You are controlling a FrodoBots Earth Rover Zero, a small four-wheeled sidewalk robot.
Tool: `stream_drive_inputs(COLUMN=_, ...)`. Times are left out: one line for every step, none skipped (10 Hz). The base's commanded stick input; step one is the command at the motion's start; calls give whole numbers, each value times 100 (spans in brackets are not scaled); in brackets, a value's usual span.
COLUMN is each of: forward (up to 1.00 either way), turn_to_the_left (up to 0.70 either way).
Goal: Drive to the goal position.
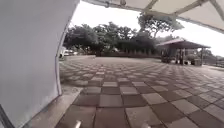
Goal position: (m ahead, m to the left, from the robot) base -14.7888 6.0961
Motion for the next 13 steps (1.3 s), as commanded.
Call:
stream_drive_inputs(forward=0, turn_to_the_left=0)
stream_drive_inputs(forward=0, turn_to_the_left=0)
stream_drive_inputs(forward=0, turn_to_the_left=0)
stream_drive_inputs(forward=0, turn_to_the_left=0)
stream_drive_inputs(forward=-6, turn_to_the_left=0)
stream_drive_inputs(forward=-70, turn_to_the_left=0)
stream_drive_inputs(forward=-70, turn_to_the_left=0)
stream_drive_inputs(forward=-70, turn_to_the_left=0)
stream_drive_inputs(forward=-70, turn_to_the_left=0)
stream_drive_inputs(forward=-70, turn_to_the_left=0)
stream_drive_inputs(forward=-70, turn_to_the_left=0)
stream_drive_inputs(forward=-38, turn_to_the_left=0)
stream_drive_inputs(forward=-16, turn_to_the_left=0)
